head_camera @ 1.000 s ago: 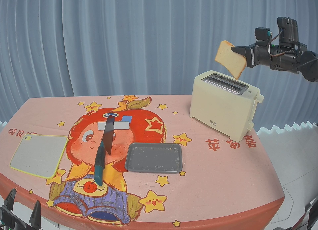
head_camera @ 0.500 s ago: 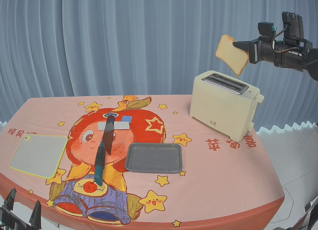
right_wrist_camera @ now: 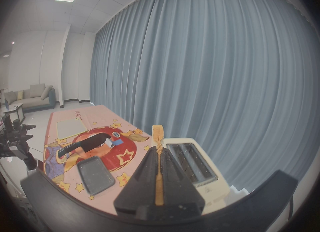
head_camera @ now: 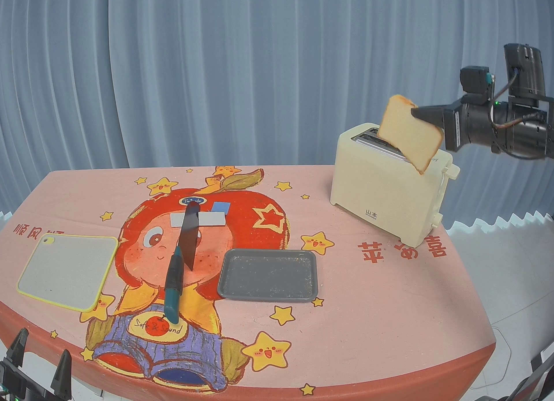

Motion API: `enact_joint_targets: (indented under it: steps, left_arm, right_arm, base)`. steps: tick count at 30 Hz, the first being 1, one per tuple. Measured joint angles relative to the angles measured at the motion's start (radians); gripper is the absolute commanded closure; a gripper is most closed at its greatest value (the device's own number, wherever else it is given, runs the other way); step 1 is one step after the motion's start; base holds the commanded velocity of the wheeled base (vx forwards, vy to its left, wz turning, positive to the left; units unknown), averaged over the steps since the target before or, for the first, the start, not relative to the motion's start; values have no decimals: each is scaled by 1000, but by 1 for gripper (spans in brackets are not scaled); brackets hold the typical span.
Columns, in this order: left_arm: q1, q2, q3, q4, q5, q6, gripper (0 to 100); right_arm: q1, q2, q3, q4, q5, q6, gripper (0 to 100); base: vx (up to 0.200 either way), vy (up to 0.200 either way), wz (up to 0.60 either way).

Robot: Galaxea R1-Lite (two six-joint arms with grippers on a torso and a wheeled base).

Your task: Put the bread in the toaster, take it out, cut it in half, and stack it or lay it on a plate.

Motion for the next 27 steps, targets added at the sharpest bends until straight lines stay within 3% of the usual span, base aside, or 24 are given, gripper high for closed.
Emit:
enact_joint_targets:
  steps: [4, 12, 17, 27]
  left_arm:
    - [0, 0, 0, 0, 0, 0, 0]
    - [0, 0, 0, 0, 0, 0, 0]
    - [0, 0, 0, 0, 0, 0, 0]
    - [0, 0, 0, 0, 0, 0, 0]
  right_arm:
    - [30, -82, 114, -12, -21, 30, 100]
    - [87, -218, 307, -189, -77, 217, 100]
    - [99, -260, 447, -423, -89, 309, 100]
    - [120, -284, 813, -914, -93, 376, 100]
  base:
    - [0, 0, 0]
    - [0, 0, 0]
    - [0, 0, 0]
    - [0, 0, 0]
